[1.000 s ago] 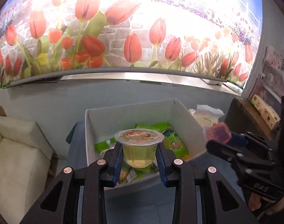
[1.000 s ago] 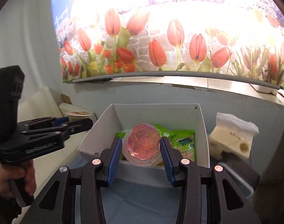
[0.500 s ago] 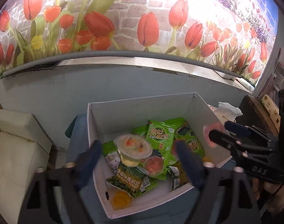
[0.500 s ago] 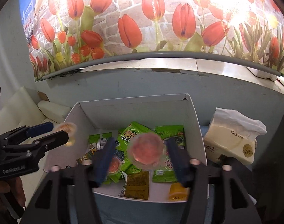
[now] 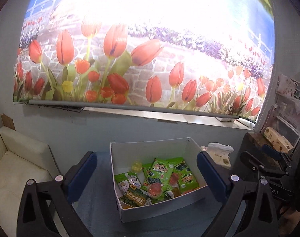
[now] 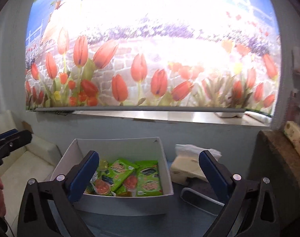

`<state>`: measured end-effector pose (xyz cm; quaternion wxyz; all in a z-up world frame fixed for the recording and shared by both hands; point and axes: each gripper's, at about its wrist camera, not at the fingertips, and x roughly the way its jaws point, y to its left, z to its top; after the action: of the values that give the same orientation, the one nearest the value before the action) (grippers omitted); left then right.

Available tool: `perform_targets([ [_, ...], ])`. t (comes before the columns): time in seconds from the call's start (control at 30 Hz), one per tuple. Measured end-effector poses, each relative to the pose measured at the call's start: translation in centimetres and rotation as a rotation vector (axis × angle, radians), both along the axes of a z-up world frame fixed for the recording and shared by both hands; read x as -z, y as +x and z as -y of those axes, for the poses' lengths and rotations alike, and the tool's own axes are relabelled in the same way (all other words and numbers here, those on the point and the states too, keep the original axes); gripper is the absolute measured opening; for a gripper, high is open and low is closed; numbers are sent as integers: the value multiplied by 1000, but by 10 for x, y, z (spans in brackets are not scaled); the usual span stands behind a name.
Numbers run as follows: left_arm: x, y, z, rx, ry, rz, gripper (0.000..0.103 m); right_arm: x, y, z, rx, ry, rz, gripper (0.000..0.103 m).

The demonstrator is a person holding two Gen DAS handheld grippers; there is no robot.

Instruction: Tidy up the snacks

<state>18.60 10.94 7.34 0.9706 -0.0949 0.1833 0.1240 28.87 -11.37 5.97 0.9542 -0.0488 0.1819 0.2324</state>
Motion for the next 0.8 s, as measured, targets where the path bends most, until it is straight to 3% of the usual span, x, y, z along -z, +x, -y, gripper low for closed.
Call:
perform_targets([
  [0.07,-8,-23,16,-29,50,18,103,-7,-25,18,74,14,44,103],
  [0.1,-11,-39,27,-60,95,38,103,-9,-36,28,57,27,38,103],
  [0.17,-14,-63,42,-89,126,48,103,-8,-50,42,-8,49,-46,103],
  [0.23,-12,-84,51,-94,101,43,103,-3,-67,52,-35,61,-99,103],
  [0.43,8,-120,76,-87,27,-46,103,11,-133,74,-115,62,-143,103],
  [0.53,15,-136,93,-45,32,-70,103,18,-158,79,-159,60,-176,103],
  [0.63,19,-149,106,-22,37,-102,103,17,-181,86,-171,44,-152,103],
  [0.8,23,-170,116,-13,41,-124,103,14,-195,99,-183,59,-175,103],
])
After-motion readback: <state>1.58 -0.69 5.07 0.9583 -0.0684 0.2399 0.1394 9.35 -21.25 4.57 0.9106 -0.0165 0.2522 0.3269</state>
